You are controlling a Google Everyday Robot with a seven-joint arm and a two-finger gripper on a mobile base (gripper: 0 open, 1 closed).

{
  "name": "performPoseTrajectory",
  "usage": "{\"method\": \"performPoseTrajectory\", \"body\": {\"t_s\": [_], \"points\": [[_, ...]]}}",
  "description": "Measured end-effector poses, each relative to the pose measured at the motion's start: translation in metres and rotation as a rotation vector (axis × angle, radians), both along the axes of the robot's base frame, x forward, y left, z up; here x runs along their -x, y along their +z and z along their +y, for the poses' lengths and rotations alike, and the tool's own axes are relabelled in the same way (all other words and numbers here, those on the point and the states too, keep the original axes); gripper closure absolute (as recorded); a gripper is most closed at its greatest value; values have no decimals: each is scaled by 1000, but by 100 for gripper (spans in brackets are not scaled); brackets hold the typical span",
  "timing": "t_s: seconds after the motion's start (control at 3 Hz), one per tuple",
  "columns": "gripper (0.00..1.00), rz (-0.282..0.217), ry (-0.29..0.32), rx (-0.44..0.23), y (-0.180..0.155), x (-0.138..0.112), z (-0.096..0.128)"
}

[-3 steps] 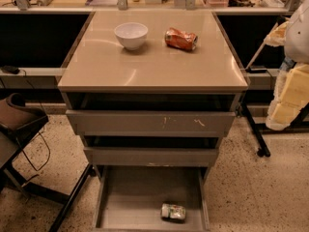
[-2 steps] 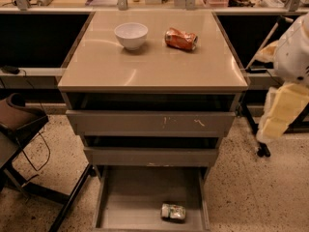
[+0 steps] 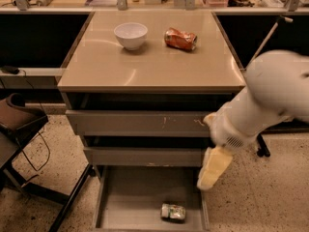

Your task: Pick 7up can from bottom drawer and place on counter

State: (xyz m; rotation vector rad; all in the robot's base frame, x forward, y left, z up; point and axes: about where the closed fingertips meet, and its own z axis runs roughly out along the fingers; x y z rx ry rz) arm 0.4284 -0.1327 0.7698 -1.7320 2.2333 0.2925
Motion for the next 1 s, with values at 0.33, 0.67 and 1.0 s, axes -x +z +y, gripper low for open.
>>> {"method": "performPoseTrajectory", "body": {"t_s": [0.33,0.67,1.0], "points": [[0,57,5,48,-96,8,28],[0,76,-6,121,-172,5,41],[0,66,-31,140,-180,0,42]]}}
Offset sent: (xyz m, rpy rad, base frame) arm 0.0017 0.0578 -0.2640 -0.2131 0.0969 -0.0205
